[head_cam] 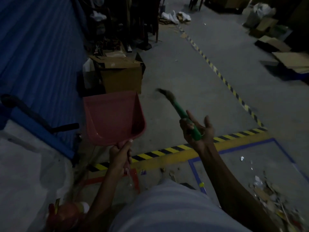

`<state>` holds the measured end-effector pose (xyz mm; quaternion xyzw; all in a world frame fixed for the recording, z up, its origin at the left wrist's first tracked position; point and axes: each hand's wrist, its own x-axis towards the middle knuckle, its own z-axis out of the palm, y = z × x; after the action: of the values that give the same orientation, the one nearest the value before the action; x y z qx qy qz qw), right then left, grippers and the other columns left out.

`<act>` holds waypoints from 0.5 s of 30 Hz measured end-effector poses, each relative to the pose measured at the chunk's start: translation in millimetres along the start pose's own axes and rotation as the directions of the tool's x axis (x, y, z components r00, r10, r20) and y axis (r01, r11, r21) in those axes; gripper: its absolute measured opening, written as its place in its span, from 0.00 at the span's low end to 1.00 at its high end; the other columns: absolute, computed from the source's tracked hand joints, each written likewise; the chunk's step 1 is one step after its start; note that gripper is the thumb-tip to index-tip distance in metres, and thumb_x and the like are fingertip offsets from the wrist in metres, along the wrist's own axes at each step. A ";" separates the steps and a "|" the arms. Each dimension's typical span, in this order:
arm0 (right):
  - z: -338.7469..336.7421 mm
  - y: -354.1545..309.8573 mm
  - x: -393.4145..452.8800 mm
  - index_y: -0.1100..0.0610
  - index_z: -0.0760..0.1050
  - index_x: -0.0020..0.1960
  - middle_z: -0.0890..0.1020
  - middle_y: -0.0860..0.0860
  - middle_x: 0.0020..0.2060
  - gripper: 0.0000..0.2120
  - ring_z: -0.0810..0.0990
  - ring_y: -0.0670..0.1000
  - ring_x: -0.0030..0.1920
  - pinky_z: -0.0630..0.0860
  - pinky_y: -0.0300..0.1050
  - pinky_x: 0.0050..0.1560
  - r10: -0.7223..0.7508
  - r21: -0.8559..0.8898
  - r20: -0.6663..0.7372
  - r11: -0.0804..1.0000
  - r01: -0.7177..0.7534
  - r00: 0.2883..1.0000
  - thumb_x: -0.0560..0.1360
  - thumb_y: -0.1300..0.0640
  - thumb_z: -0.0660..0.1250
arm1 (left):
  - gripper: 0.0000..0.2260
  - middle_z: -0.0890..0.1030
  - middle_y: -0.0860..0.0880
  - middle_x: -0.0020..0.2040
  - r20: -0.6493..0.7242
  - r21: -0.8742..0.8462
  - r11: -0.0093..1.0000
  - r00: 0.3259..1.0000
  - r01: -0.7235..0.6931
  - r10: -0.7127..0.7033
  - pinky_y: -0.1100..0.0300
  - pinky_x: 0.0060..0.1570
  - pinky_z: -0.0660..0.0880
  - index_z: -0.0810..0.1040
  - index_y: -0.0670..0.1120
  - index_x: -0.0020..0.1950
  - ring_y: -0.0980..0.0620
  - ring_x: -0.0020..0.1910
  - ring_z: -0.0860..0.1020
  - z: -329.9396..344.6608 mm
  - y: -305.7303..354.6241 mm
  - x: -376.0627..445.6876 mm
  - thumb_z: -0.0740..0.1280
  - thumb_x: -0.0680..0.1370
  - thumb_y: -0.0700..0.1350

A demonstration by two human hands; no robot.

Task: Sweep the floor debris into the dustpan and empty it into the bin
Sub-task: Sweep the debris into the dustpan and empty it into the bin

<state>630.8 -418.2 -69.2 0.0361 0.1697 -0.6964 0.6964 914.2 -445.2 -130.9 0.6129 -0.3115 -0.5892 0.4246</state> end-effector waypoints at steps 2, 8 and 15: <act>-6.3 8.4 -9.3 0.63 0.65 0.65 0.73 0.56 0.37 0.22 0.72 0.50 0.26 0.75 0.44 0.25 0.093 -0.112 -0.063 0.989 -0.099 0.994 0.78 0.54 0.68 | 0.11 0.74 0.47 0.26 0.057 0.019 1.000 0.998 -0.004 0.003 0.63 0.20 0.65 0.76 0.43 0.39 0.54 0.19 0.68 0.9 -2.5 -4.8 0.73 0.78 0.44; -19.9 38.1 -31.5 0.60 0.61 0.74 0.68 0.56 0.41 0.23 0.67 0.48 0.27 0.67 0.42 0.25 -0.207 -0.866 -0.184 0.496 -0.059 0.961 0.80 0.66 0.61 | 0.11 0.74 0.45 0.27 0.108 0.053 0.999 0.994 0.009 -0.015 0.62 0.21 0.67 0.76 0.43 0.40 0.52 0.21 0.69 0.4 -6.2 -8.5 0.74 0.77 0.46; -31.2 -9.6 -61.8 0.52 0.59 0.68 0.77 0.63 0.42 0.30 0.81 0.60 0.34 0.80 0.54 0.33 -0.444 -0.990 -0.007 0.131 0.058 0.896 0.73 0.70 0.67 | 0.11 0.73 0.44 0.28 0.050 -0.026 0.999 0.999 -0.019 0.021 0.61 0.20 0.66 0.76 0.41 0.40 0.52 0.20 0.68 1.2 -10.0 -31.9 0.73 0.78 0.44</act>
<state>617.3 -350.4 -79.1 -0.3402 0.6802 -0.5179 0.3918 908.2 -412.8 -125.1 0.5893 -0.3207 -0.6040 0.4303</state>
